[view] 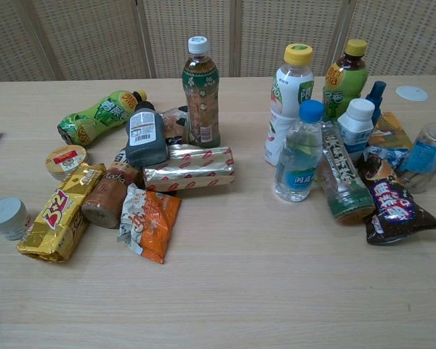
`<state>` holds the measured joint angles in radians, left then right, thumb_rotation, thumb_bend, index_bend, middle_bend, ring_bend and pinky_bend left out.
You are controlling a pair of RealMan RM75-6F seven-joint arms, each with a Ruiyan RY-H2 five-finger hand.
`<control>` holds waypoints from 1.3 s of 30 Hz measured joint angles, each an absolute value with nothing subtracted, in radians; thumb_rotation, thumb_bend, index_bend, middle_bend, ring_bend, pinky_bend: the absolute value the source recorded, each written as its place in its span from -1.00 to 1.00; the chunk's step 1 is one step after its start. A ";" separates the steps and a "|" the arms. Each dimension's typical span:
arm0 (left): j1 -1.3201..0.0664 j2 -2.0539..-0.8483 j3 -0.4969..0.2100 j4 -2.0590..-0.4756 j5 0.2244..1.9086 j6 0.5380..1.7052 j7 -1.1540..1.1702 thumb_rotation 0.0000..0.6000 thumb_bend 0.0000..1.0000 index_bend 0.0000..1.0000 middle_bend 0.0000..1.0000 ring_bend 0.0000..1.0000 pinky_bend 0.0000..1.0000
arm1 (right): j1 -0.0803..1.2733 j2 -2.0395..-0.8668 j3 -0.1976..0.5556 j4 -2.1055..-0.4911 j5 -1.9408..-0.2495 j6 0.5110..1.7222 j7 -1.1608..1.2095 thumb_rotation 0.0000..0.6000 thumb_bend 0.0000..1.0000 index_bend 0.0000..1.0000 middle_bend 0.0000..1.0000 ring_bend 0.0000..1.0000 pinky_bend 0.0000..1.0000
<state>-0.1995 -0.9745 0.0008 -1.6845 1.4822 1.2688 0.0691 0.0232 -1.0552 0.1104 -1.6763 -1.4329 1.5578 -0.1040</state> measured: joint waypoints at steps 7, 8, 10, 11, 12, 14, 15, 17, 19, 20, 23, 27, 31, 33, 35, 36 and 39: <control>-0.220 -1.016 0.001 -1.639 1.467 1.232 0.093 1.00 -0.32 -0.51 -0.50 -0.62 -1.00 | 0.026 -1.051 0.113 -1.683 -1.429 1.552 -0.115 -0.13 -0.70 -1.00 -1.00 -1.00 -1.00; -0.225 -1.023 0.001 -1.631 1.463 1.223 0.099 1.00 -0.32 -0.53 -0.50 -0.62 -1.00 | 0.026 -1.050 0.114 -1.684 -1.429 1.553 -0.117 -0.12 -0.71 -1.00 -1.00 -1.00 -1.00; -0.232 -1.033 0.000 -1.623 1.458 1.210 0.104 1.00 -0.34 -0.56 -0.50 -0.62 -1.00 | 0.027 -1.048 0.116 -1.688 -1.428 1.553 -0.120 -0.12 -0.71 -1.00 -1.00 -1.00 -1.00; -0.238 -1.039 0.000 -1.619 1.455 1.200 0.105 1.00 -0.36 -0.57 -0.51 -0.62 -1.00 | 0.027 -1.048 0.117 -1.689 -1.429 1.554 -0.121 -0.13 -0.71 -1.00 -1.00 -1.00 -1.00; -0.242 -1.043 0.000 -1.616 1.454 1.193 0.106 1.00 -0.38 -0.57 -0.51 -0.62 -1.00 | 0.027 -1.048 0.117 -1.691 -1.429 1.555 -0.122 -0.13 -0.71 -1.00 -1.00 -1.00 -1.00; -0.251 -1.051 0.001 -1.611 1.451 1.177 0.109 1.00 -0.43 -0.57 -0.51 -0.62 -1.00 | 0.027 -1.047 0.118 -1.691 -1.428 1.556 -0.124 -0.14 -0.71 -1.00 -1.00 -1.00 -1.00; -0.255 -1.053 0.001 -1.610 1.449 1.169 0.110 1.00 -0.46 -0.57 -0.51 -0.62 -1.00 | 0.027 -1.047 0.118 -1.692 -1.427 1.556 -0.124 -0.13 -0.71 -1.00 -1.00 -1.00 -1.00; -0.265 -1.057 0.002 -1.611 1.443 1.148 0.115 1.00 -0.51 -0.57 -0.51 -0.62 -1.00 | 0.026 -1.047 0.118 -1.691 -1.427 1.556 -0.124 -0.13 -0.71 -1.00 -1.00 -1.00 -1.00; -0.275 -1.058 0.003 -1.616 1.434 1.127 0.119 1.00 -0.53 -0.57 -0.51 -0.62 -1.00 | 0.025 -1.047 0.119 -1.691 -1.427 1.558 -0.122 -0.12 -0.71 -1.00 -1.00 -1.00 -1.00; -0.283 -1.059 0.002 -1.621 1.428 1.112 0.123 1.00 -0.53 -0.56 -0.51 -0.62 -1.00 | 0.025 -1.047 0.119 -1.691 -1.427 1.559 -0.122 -0.13 -0.71 -1.00 -1.00 -1.00 -1.00; -0.303 -1.064 0.001 -1.630 1.411 1.080 0.140 1.00 -0.53 -0.55 -0.50 -0.62 -1.00 | 0.022 -1.047 0.119 -1.689 -1.427 1.563 -0.119 -0.14 -0.71 -1.00 -1.00 -1.00 -1.00; -0.325 -1.075 0.001 -1.636 1.382 1.036 0.167 1.00 -0.52 -0.53 -0.49 -0.62 -1.00 | 0.017 -1.047 0.118 -1.685 -1.426 1.567 -0.114 -0.14 -0.71 -1.00 -1.00 -1.00 -1.00; -0.349 -1.105 0.000 -1.633 1.348 0.995 0.202 1.00 -0.53 -0.51 -0.48 -0.62 -1.00 | 0.013 -1.047 0.118 -1.682 -1.423 1.570 -0.110 -0.13 -0.70 -1.00 -1.00 -1.00 -1.00; -0.362 -1.125 0.000 -1.626 1.334 0.971 0.214 1.00 -0.53 -0.50 -0.48 -0.62 -1.00 | 0.012 -1.047 0.118 -1.682 -1.424 1.573 -0.108 -0.14 -0.71 -1.00 -1.00 -1.00 -1.00; -0.377 -1.148 0.001 -1.616 1.319 0.949 0.229 1.00 -0.53 -0.50 -0.47 -0.62 -1.00 | 0.011 -1.046 0.119 -1.682 -1.424 1.575 -0.107 -0.13 -0.70 -1.00 -1.00 -1.00 -1.00; -0.383 -1.157 0.000 -1.612 1.314 0.942 0.235 1.00 -0.53 -0.50 -0.47 -0.62 -1.00 | 0.009 -1.046 0.119 -1.681 -1.424 1.576 -0.107 -0.13 -0.70 -1.00 -1.00 -1.00 -1.00; -0.399 -1.184 0.000 -1.599 1.294 0.925 0.256 1.00 -0.52 -0.50 -0.46 -0.62 -1.00 | 0.005 -1.044 0.119 -1.679 -1.423 1.581 -0.105 -0.12 -0.71 -1.00 -1.00 -1.00 -1.00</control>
<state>-0.3991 -1.1835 -0.0004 -1.5985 1.2944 0.9250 0.2559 0.0054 -1.0444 0.1187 -1.6795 -1.4232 1.5812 -0.1053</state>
